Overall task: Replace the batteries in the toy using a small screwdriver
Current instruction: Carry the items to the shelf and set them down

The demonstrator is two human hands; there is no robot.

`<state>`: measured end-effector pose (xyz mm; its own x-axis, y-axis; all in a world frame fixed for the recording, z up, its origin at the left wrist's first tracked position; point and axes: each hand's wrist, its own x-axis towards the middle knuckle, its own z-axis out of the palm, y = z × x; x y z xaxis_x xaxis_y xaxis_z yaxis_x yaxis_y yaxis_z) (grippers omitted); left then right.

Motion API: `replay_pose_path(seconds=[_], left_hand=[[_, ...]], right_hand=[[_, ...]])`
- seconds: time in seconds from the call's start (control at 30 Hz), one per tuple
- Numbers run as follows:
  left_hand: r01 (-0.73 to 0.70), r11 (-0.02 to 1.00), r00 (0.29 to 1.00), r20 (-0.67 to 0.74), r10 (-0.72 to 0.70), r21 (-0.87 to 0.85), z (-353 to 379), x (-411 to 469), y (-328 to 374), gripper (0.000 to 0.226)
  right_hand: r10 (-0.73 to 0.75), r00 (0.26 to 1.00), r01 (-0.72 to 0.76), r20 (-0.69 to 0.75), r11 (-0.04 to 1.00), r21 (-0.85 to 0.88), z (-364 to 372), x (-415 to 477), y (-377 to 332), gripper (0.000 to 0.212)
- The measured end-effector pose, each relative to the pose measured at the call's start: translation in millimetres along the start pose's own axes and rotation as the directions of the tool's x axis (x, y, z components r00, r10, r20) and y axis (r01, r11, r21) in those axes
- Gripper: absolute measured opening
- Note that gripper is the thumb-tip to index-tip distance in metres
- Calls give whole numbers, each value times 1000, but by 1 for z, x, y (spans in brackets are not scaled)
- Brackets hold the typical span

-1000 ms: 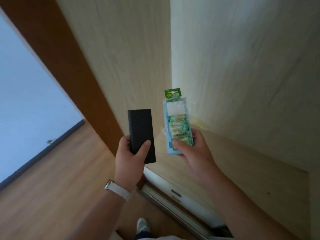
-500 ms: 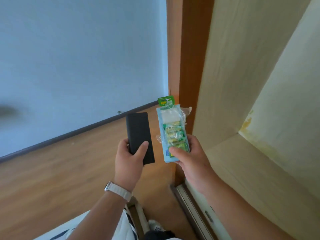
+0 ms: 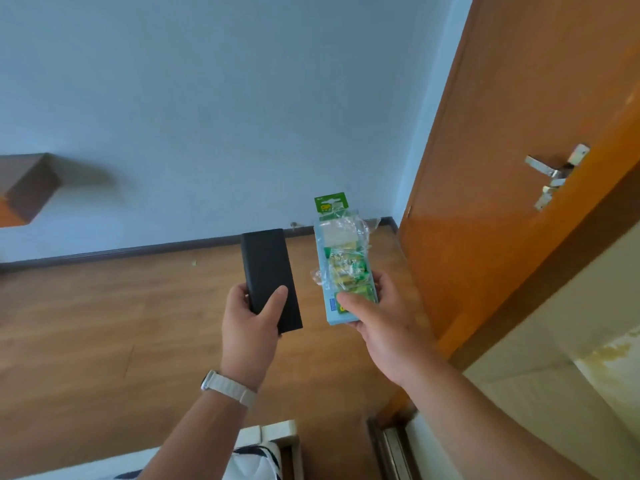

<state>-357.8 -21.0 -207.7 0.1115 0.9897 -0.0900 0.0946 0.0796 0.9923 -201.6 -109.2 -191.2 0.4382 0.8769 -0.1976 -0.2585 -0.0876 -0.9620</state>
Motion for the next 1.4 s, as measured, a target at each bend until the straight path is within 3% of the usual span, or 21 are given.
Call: replay_pose_path(seconds=[0.4, 0.67, 0.83, 1.03, 1.4], left_hand=[[-11, 997, 989, -151, 1, -71, -41, 92, 15, 19], [-9, 994, 927, -375, -31, -105, -107, 106, 6, 28], [16, 993, 853, -517, -73, -114, -137, 111, -2, 22], [38, 993, 729, -677, -105, -113, -151, 143, -6, 22], [61, 989, 534, -832, -148, -137, -96, 302, 31, 21]], right_hand=[[-6, 988, 13, 152, 999, -48, 72, 96, -16, 56], [36, 918, 13, 396, 993, -119, 145, 137, -13, 68], [93, 836, -36, 540, 993, -116, 193, 167, -4, 73], [150, 717, -71, 681, 987, -142, 238, 220, 10, 65], [209, 556, -91, 804, 977, -191, 274, 399, -22, 57]])
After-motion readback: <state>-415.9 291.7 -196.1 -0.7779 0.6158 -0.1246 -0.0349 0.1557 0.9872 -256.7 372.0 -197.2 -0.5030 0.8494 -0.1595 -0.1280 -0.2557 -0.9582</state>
